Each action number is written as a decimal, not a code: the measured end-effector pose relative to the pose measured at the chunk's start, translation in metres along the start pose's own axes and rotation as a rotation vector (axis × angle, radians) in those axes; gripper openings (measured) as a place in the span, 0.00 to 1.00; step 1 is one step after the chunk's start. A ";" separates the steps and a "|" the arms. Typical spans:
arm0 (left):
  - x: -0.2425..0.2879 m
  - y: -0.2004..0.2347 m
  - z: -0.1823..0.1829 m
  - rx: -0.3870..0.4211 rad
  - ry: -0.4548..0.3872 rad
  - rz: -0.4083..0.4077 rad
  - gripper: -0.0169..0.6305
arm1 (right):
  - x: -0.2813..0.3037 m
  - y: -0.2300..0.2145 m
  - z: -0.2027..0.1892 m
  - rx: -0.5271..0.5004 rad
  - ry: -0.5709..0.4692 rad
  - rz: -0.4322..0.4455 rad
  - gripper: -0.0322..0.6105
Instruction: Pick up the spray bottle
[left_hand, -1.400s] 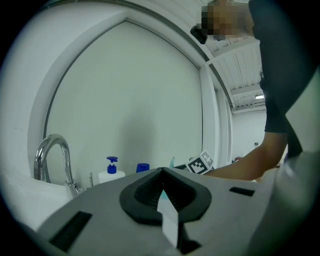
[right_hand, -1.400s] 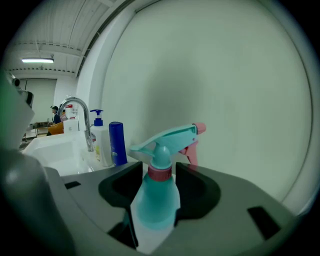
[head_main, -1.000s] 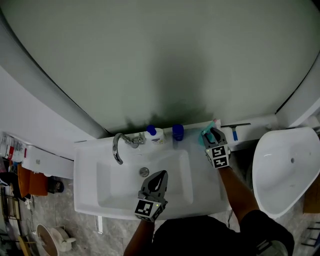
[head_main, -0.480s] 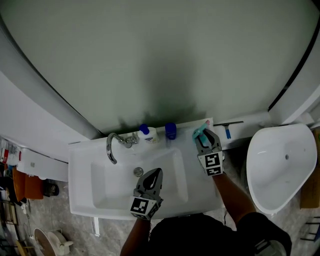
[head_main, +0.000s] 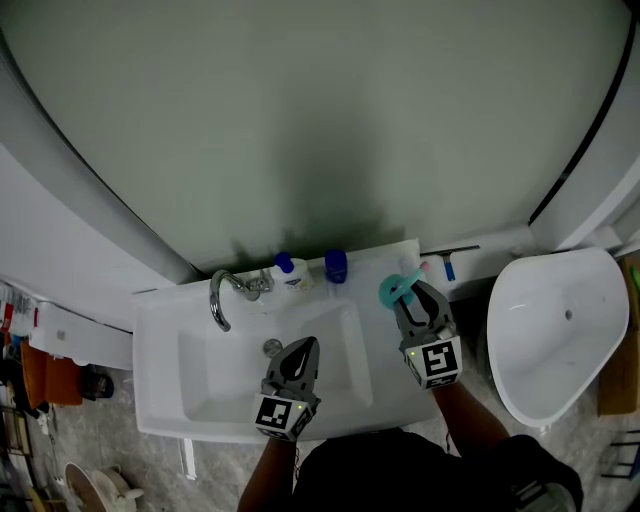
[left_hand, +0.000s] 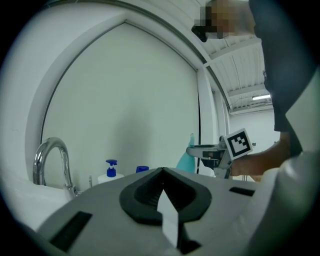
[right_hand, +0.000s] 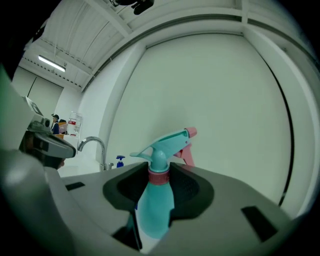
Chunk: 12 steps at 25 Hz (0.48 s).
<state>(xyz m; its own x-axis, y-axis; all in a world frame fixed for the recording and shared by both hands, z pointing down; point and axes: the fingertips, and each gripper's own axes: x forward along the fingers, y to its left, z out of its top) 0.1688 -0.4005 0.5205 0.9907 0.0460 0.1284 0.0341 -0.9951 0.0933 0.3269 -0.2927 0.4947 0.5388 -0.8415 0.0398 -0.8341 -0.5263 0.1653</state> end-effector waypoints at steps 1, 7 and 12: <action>-0.001 0.000 0.001 -0.001 -0.003 0.000 0.02 | -0.007 0.002 0.005 -0.002 -0.011 0.007 0.26; -0.006 0.015 0.008 -0.013 -0.027 0.047 0.02 | -0.042 0.017 0.031 -0.005 -0.034 0.061 0.26; -0.009 0.012 0.015 0.011 -0.040 0.037 0.02 | -0.064 0.036 0.040 -0.013 -0.018 0.133 0.26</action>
<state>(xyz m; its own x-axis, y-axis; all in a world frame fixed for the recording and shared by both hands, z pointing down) 0.1628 -0.4137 0.5053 0.9957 0.0059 0.0923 -0.0013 -0.9969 0.0782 0.2575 -0.2629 0.4588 0.4216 -0.9057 0.0441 -0.8962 -0.4087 0.1726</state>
